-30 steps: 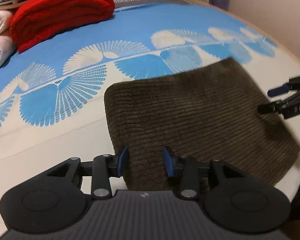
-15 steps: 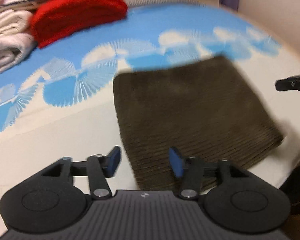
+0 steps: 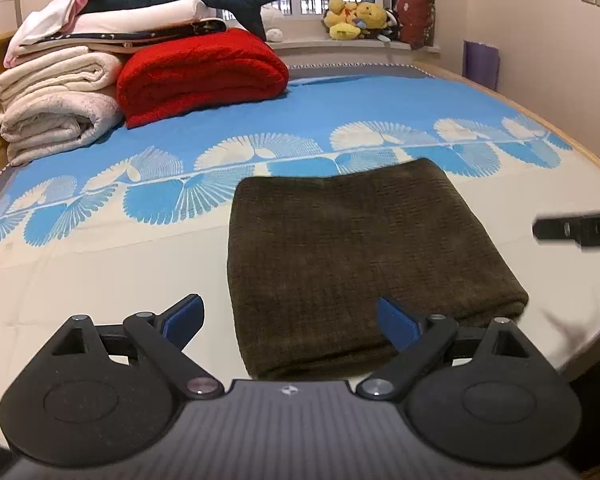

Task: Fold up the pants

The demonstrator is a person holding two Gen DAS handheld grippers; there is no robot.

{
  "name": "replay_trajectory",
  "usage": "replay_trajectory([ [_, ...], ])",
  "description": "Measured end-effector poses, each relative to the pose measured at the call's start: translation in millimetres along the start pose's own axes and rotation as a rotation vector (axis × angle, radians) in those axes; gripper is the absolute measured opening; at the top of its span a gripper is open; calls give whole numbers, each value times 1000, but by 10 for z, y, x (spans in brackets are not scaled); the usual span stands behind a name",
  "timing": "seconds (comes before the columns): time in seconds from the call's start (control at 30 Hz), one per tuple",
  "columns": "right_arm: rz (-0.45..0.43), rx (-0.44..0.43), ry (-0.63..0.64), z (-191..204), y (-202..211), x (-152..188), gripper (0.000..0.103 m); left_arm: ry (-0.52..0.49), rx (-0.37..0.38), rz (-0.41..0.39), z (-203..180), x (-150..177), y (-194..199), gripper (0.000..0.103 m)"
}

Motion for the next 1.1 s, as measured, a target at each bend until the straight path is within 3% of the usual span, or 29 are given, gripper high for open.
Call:
replay_trajectory([
  [0.1,42,10,2,-6,-121,92,94,-6,-22,51,27,110,-147,96],
  [0.3,85,31,26,23,-277,199,94,91,-36,162,144,271,-341,96],
  [0.43,82,19,65,68,-257,209,94,93,-61,173,189,288,-394,96],
  [1.1,84,2,101,105,-286,217,94,117,-48,196,197,325,-398,96],
])
Point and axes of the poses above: each gripper's, at about its wrist camera, not at the fingertips, and y roughly against the way its jaws point, z to its left, x to its underside, the point moved 9 cm from there along -y, roughly the way its jaws point, and after that the axes turned 14 degrees about -z, right-handed, at the moved point
